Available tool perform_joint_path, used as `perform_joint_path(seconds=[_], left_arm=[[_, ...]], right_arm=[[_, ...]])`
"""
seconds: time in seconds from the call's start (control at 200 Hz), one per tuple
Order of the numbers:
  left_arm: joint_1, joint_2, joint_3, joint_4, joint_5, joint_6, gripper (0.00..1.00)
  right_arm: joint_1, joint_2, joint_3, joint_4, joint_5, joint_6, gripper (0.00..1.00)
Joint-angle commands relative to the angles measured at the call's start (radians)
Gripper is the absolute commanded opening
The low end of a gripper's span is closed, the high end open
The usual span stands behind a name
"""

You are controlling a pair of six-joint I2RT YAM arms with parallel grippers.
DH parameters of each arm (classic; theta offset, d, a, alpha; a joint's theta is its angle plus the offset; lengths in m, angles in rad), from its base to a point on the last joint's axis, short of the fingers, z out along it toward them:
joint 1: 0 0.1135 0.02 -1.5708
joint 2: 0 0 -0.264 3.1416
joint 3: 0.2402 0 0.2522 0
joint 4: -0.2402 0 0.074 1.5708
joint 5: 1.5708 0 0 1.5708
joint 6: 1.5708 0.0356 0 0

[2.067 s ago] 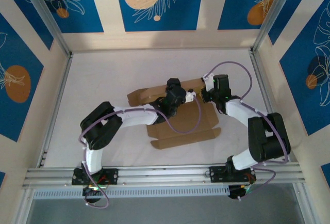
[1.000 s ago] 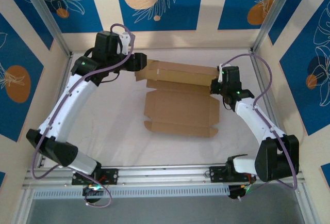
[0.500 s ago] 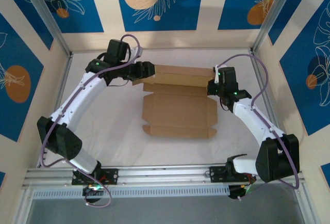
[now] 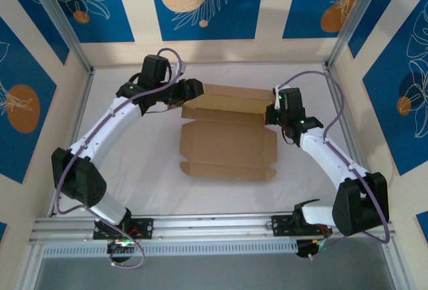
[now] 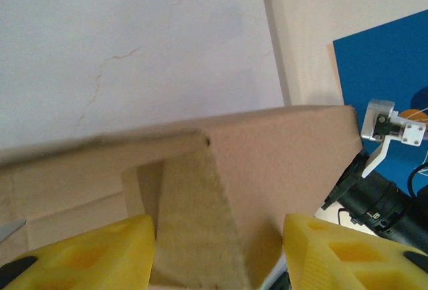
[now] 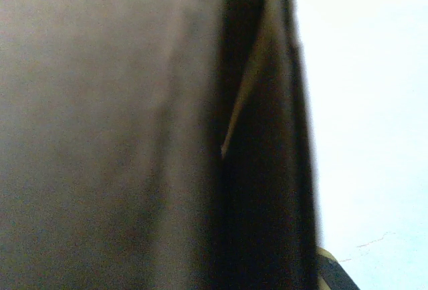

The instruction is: Fold the paper box

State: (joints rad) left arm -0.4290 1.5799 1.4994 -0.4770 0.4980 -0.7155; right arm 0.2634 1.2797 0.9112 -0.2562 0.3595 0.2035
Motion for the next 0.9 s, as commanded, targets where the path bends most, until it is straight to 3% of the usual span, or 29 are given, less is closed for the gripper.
perform_joint_path(seconds=[0.0, 0.315, 0.89], left_arm=[[0.01, -0.014, -0.025, 0.099, 0.03, -0.05, 0.51], [0.009, -0.019, -0.089, 0.231, 0.065, -0.14, 0.37], [0.009, -0.043, -0.211, 0.484, 0.112, -0.312, 0.0]], right_arm=[[0.018, 0.003, -0.006, 0.009, -0.012, 0.024, 0.0], [0.057, 0.017, 0.005, 0.001, 0.009, 0.037, 0.0], [0.082, 0.014, 0.015, -0.013, 0.033, 0.065, 0.0]])
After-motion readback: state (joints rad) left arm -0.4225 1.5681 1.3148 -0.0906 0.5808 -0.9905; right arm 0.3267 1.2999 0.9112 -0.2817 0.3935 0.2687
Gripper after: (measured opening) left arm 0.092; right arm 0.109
